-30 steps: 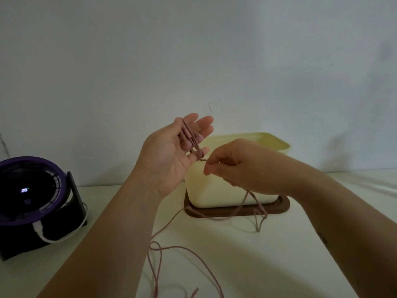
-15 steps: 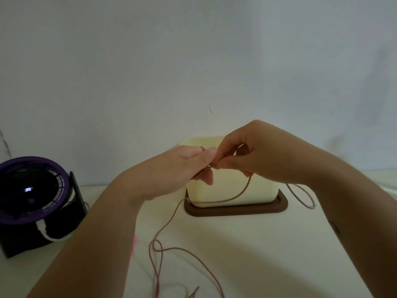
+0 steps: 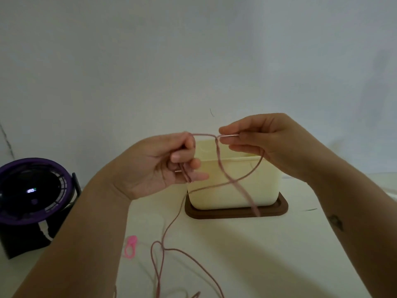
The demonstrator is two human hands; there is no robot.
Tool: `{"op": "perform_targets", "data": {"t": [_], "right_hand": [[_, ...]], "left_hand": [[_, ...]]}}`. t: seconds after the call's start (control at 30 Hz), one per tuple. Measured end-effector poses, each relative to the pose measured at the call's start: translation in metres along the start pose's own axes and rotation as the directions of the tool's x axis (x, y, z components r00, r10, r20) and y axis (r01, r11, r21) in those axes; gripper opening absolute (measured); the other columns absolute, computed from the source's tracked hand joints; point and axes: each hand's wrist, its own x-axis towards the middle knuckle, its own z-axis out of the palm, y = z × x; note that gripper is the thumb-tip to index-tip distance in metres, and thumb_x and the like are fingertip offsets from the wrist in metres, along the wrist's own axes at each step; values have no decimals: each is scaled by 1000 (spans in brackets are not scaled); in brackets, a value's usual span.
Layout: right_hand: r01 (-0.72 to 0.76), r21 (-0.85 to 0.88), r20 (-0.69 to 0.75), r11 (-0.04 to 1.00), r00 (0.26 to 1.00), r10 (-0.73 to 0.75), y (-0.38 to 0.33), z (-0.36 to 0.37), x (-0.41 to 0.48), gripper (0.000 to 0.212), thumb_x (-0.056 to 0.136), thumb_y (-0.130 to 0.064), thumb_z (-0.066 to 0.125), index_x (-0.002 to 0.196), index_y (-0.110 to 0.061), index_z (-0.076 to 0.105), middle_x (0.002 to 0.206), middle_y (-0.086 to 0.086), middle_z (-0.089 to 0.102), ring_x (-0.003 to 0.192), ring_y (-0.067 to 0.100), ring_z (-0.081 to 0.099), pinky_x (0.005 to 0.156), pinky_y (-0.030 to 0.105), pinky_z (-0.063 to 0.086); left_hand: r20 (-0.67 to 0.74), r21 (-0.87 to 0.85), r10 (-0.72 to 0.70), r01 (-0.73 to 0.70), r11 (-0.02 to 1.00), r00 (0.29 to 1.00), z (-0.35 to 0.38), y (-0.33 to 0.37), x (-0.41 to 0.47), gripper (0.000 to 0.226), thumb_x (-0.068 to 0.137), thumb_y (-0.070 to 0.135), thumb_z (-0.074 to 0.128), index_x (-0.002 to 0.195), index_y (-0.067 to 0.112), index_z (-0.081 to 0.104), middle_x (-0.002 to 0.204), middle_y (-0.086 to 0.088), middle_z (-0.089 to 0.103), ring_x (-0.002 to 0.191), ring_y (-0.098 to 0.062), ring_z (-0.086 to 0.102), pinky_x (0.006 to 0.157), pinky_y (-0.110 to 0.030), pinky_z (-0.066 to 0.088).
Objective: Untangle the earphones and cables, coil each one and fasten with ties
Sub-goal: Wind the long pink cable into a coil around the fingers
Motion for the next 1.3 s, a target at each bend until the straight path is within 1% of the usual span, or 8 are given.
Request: {"op": "perform_targets", "data": {"t": [0.13, 0.27, 0.47, 0.67, 0.9, 1.03, 1.13, 1.3], "right_hand": [[-51, -134, -147, 990, 989, 31, 22, -3, 6, 31, 93, 10, 44, 92, -9, 69, 99, 5, 72, 90, 12, 71, 86, 23, 55], [-126, -306, -223, 944, 973, 58, 42, -12, 8, 35, 92, 11, 41, 88, -12, 68, 93, 4, 71, 84, 5, 69, 77, 16, 55], [-83, -499, -195, 862, 981, -19, 40, -6, 11, 39, 91, 11, 38, 85, -15, 67, 84, -1, 69, 77, 1, 65, 65, 6, 50], [-117, -746, -36, 655, 990, 137, 23, -9, 4, 46, 89, 3, 38, 68, -29, 63, 66, -6, 68, 62, 1, 63, 63, 14, 50], [-200, -892, 45, 406, 854, 518, 27, -20, -5, 44, 81, 5, 32, 68, -23, 64, 65, -6, 66, 58, 3, 60, 63, 17, 47], [-208, -905, 43, 370, 823, 567, 39, -18, -5, 46, 82, 7, 33, 70, -23, 65, 69, -8, 63, 58, 1, 58, 57, 12, 44], [-179, -892, 56, 416, 868, 494, 39, -15, -2, 45, 84, 6, 36, 78, -27, 65, 81, -11, 66, 75, 6, 61, 76, 22, 51], [-23, -808, 50, 588, 993, 108, 10, -6, 0, 22, 95, -19, 52, 99, -33, 69, 95, -22, 63, 90, -3, 57, 82, 13, 43]], "left_hand": [[-49, -296, 115, -125, 947, 992, -11, 3, 1, 31, 102, 20, 35, 97, 1, 59, 74, -11, 61, 92, -24, 60, 115, -55, 19], [-201, -542, 250, -320, 777, 947, -5, 10, 4, 30, 97, 19, 43, 76, 10, 61, 59, 3, 54, 72, -14, 64, 98, -54, 44], [-697, -385, 336, -727, 569, 633, -6, 17, 8, 30, 101, 23, 37, 78, 18, 56, 65, 9, 65, 71, -9, 68, 76, -44, 49], [-846, -210, 252, -727, 654, 471, -22, 7, 8, 30, 103, 28, 30, 84, 22, 51, 100, 4, 71, 98, -12, 64, 84, -43, 45], [-896, 0, 317, -712, 702, 312, -37, 10, -2, 22, 103, 28, 33, 95, 23, 53, 106, 6, 72, 98, -9, 66, 88, -37, 46], [-809, -21, 400, -701, 713, 431, -17, 23, -3, 28, 102, 30, 33, 81, 22, 49, 89, 5, 75, 94, -10, 70, 87, -39, 49], [-683, 1, 378, -517, 856, 624, 6, 27, 0, 30, 100, 25, 37, 74, 18, 51, 64, 4, 69, 83, -11, 71, 81, -39, 51], [-461, 148, 207, -156, 977, 863, 32, 15, 6, 33, 99, 21, 36, 74, 14, 57, 61, 1, 64, 84, -17, 70, 86, -42, 51]]}}
